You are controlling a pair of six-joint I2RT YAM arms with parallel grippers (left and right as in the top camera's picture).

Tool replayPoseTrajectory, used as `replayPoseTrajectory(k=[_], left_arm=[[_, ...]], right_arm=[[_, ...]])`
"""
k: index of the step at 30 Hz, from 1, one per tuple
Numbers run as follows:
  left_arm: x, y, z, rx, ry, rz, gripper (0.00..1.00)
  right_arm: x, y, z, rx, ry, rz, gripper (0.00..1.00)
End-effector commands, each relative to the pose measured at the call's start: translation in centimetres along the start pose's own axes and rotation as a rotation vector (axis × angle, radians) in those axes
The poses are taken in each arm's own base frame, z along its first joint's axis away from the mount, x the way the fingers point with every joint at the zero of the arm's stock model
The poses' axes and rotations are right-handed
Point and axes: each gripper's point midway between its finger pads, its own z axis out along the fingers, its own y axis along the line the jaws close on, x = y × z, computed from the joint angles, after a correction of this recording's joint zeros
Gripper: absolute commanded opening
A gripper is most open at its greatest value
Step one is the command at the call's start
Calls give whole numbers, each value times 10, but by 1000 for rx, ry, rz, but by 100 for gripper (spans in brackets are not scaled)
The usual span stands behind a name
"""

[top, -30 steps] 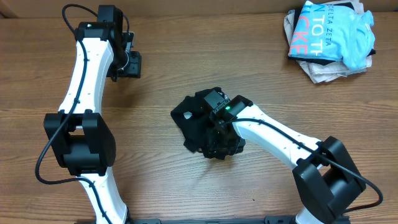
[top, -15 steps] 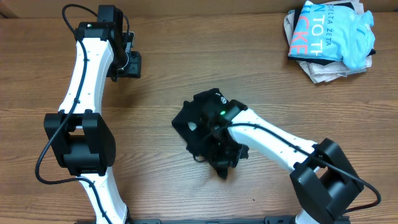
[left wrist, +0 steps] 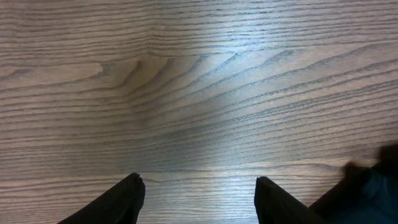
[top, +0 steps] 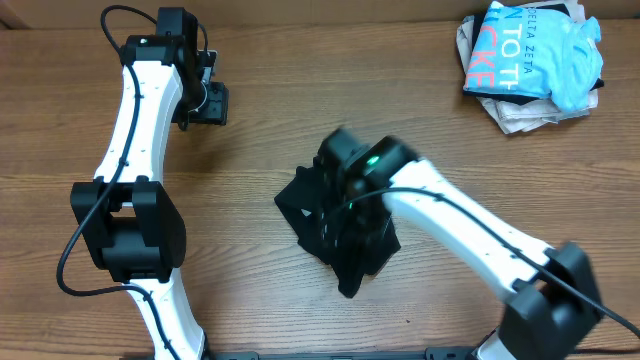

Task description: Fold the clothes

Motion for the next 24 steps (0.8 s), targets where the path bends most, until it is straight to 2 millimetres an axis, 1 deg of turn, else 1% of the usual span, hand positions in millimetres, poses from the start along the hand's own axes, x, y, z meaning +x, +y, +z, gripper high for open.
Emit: replayPoseTrajectory(k=[1,3,5,7,8,10,16,22,24], left_arm=[[-5,2,2,-4,-9,22,61],[-5,3,2,-4,-9,22,61],[-4,3,2,-4,-8,22,61],[-5,4,2,-5,-9,20,61],[-5,4,2,-5,-10,19,61],[-5,4,2,-5,-12,19,61],[-5,7,2,-6,-12,12,61],[-5,10,2,-8,-12,5,61],[-5,10,2,-8,-12,5,61]], right_arm=[[-41,-18,-30,41,-194,19,79],[-56,-23,-30,22,-225,42,78],[-65,-26,-25,11,-227,56,77],[-70,-23,-16,-5,-217,55,76],[-71,-18,-11,-21,-207,49,75],[-72,-7,0,-50,-186,29,74],[-74,10,13,-63,-188,41,73],[-67,14,36,-48,-125,73,71],[-65,16,41,-48,-111,74,70]])
